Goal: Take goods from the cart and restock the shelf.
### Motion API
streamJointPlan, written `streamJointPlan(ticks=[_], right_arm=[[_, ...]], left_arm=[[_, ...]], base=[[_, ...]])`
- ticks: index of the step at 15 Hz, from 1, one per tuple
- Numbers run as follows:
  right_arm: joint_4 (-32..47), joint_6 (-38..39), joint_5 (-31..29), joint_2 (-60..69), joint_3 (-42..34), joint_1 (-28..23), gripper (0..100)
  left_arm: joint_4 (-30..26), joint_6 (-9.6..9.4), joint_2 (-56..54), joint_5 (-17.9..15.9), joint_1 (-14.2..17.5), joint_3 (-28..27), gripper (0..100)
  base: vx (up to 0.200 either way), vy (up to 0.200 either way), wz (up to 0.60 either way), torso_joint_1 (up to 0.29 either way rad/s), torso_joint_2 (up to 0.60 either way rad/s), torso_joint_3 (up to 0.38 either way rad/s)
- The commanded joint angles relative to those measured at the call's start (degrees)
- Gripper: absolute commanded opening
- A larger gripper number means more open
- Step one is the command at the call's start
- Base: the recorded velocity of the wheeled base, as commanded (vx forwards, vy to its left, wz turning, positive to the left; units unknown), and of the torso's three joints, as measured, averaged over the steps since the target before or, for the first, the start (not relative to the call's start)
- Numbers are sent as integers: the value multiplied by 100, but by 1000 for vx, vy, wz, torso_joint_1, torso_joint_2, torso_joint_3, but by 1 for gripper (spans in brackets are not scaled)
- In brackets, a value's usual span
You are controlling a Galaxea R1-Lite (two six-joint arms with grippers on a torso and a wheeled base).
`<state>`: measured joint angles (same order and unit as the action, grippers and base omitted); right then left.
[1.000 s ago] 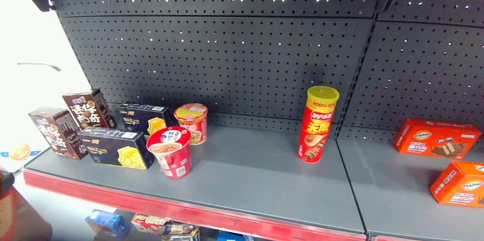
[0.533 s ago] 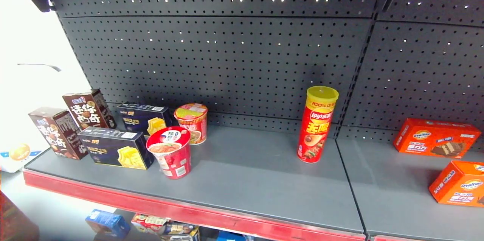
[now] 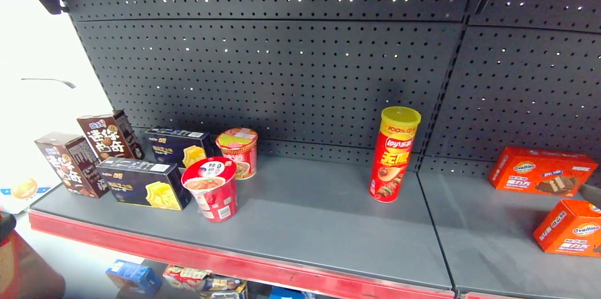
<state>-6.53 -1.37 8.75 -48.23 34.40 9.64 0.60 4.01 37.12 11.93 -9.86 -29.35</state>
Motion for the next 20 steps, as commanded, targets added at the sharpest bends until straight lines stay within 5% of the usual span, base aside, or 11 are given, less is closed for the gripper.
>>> streamJointPlan(ticks=[1, 9, 12, 20], right_arm=[[-744, -39, 12, -1576, 251, 99, 100], [-2730, -1076, 1331, -3791, 506, 284, 100], [-2801, -1085, 1814, -4177, 568, 240, 100], [-2924, -1261, 3053, -5601, 1341, -94, 100]], left_arm=[[11, 3, 76, -33, -16, 0, 0], [19, 100, 120, -402, 11, 26, 0], [-7, 337, 85, -402, 11, 35, 0], [-33, 337, 58, -394, 11, 18, 0]], base=[[0, 0, 0, 0, 0, 0], [0, 0, 0, 0, 0, 0], [0, 0, 0, 0, 0, 0], [0, 0, 0, 0, 0, 0]])
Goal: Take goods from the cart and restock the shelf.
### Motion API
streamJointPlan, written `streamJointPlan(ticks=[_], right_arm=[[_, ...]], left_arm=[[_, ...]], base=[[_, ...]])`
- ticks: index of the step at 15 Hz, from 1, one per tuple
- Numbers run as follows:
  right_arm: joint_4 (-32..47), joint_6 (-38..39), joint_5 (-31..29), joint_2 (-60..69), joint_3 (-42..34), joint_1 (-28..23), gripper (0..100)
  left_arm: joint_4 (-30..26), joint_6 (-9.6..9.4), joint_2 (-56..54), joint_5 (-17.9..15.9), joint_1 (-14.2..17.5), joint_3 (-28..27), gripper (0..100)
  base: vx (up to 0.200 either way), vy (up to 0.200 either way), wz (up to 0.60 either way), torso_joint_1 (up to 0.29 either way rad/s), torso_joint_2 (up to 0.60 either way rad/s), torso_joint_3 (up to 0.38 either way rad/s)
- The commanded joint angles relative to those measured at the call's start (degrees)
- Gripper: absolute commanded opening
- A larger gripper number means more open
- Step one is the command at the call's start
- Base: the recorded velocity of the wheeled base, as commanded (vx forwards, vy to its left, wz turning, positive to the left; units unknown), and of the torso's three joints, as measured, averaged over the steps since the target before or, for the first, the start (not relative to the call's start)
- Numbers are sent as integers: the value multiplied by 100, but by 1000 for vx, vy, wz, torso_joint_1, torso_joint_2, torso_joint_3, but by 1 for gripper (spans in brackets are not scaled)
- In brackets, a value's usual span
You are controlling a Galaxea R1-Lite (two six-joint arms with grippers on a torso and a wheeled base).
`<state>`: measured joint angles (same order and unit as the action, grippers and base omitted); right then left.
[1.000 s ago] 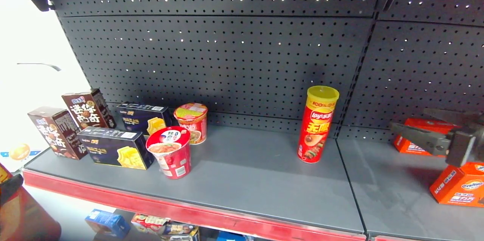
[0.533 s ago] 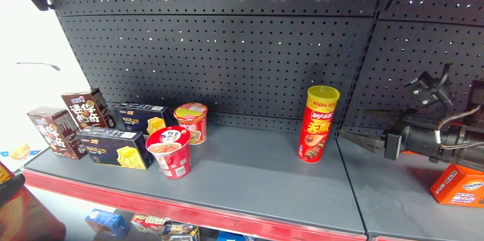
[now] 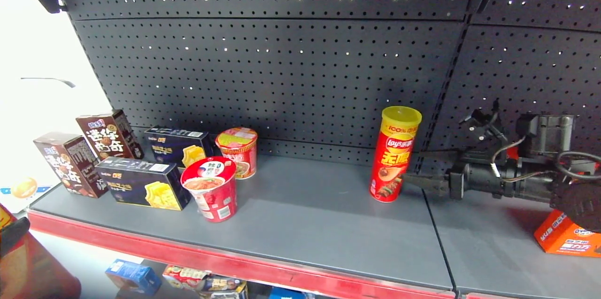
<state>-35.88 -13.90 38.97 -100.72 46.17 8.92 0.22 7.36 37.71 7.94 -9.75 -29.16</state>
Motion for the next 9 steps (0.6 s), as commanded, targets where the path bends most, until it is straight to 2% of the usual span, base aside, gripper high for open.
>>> streamJointPlan(ticks=[1, 4, 9], right_arm=[[37, -17, 49, -572, 428, -22, 100], [19, -34, 172, -1125, 929, -5, 100], [-16, -157, 638, -1459, 1070, -40, 100]], left_arm=[[4, 2, 0, 6, 0, -2, 0], [-4, 2, 0, 15, 8, -2, 0], [-4, 2, 35, 15, 8, 24, 0]], base=[[0, 0, 0, 0, 0, 0], [0, 0, 0, 0, 0, 0], [0, 0, 0, 0, 0, 0]])
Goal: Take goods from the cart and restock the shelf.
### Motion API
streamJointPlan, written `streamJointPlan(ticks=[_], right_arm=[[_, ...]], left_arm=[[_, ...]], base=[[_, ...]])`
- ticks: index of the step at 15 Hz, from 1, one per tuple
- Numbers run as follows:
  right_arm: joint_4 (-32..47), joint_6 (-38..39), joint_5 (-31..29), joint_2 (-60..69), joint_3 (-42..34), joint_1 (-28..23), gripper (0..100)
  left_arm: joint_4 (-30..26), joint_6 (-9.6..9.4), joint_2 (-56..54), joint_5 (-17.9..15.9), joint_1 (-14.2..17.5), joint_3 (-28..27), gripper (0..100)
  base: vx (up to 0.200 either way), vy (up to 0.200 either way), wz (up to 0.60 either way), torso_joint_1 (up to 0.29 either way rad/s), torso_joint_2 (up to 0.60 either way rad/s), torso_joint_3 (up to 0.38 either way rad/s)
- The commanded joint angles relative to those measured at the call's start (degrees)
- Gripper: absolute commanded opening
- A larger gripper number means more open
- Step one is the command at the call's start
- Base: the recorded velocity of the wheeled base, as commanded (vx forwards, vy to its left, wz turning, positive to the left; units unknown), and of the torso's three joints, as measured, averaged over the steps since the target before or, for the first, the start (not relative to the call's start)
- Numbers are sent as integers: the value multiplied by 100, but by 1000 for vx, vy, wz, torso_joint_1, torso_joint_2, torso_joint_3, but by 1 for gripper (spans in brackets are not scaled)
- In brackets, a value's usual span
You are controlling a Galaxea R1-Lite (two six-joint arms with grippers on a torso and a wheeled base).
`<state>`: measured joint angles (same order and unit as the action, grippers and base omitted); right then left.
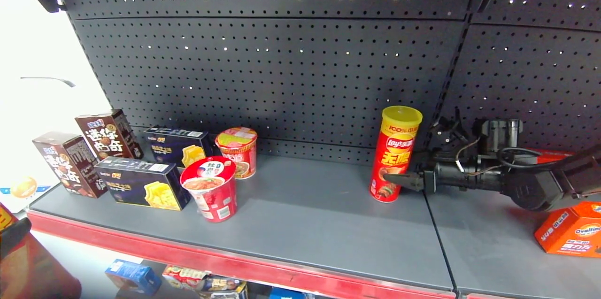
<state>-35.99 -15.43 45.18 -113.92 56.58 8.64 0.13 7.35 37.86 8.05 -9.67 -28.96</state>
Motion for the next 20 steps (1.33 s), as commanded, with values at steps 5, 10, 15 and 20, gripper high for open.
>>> streamJointPlan(ticks=[5, 10, 15, 20], right_arm=[[-330, 5, 184, -552, 178, 32, 100], [-330, 32, 184, -763, 644, 102, 100], [-409, 40, 105, -693, 583, 120, 0], [-893, 58, 70, 151, -613, 243, 0]], left_arm=[[-5, 3, 19, 13, 0, 14, 0], [4, -14, 19, 22, 9, 137, 0], [-5, -14, -7, 22, 0, 172, 0], [13, -14, -51, 13, 0, 365, 0]], base=[[0, 0, 0, 0, 0, 0], [0, 0, 0, 0, 0, 0], [0, 0, 0, 0, 0, 0], [0, 0, 0, 0, 0, 0]])
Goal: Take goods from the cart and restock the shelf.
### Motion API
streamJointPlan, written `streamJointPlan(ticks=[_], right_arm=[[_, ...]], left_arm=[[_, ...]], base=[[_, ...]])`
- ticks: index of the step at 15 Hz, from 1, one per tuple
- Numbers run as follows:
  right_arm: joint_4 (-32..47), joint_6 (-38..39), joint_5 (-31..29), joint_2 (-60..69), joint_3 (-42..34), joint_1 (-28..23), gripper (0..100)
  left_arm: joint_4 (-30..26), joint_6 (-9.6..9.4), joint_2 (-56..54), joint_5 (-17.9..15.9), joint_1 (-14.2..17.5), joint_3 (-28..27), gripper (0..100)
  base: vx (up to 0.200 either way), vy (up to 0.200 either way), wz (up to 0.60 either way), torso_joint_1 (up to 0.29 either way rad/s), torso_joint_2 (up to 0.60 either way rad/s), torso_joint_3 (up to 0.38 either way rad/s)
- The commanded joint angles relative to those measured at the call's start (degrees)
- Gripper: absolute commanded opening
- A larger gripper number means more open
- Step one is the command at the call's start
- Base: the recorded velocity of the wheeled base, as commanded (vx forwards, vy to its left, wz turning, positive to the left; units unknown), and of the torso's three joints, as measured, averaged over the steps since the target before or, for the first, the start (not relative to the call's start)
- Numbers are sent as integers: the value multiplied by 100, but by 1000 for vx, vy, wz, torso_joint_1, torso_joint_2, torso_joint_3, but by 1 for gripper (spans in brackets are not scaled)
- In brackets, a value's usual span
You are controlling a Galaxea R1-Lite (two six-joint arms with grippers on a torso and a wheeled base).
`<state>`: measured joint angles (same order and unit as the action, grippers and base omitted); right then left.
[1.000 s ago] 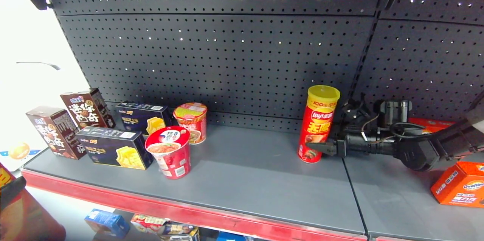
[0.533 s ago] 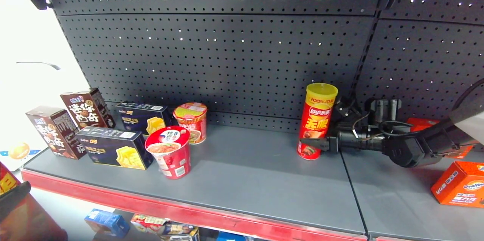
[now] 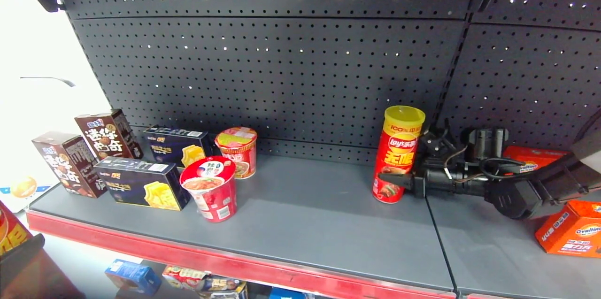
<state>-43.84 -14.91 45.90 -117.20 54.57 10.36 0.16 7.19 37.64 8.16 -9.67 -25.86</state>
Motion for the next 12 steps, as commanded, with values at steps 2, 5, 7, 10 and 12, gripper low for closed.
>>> streamJointPlan(ticks=[2, 5, 7, 10, 12], right_arm=[[-336, 14, -2, 918, -1009, 71, 0], [-459, 85, -2, 1648, -1818, 71, 0], [-494, 199, -11, 2114, -2275, 150, 0], [-793, 216, -11, 2430, -2758, 185, 0], [-881, 216, -11, 2676, -3119, 256, 0]], left_arm=[[11, 1, -73, 2, 0, 63, 0], [11, 1, -161, 2, 0, 81, 0], [2, 1, -214, 2, 0, 90, 0], [2, 1, -266, 11, 0, 107, 0], [2, 10, -302, 19, 0, 186, 0]], base=[[0, 0, 0, 0, 0, 0], [0, 0, 0, 0, 0, 0], [0, 0, 0, 0, 0, 0], [0, 0, 0, 0, 0, 0], [0, 0, 0, 0, 0, 0]])
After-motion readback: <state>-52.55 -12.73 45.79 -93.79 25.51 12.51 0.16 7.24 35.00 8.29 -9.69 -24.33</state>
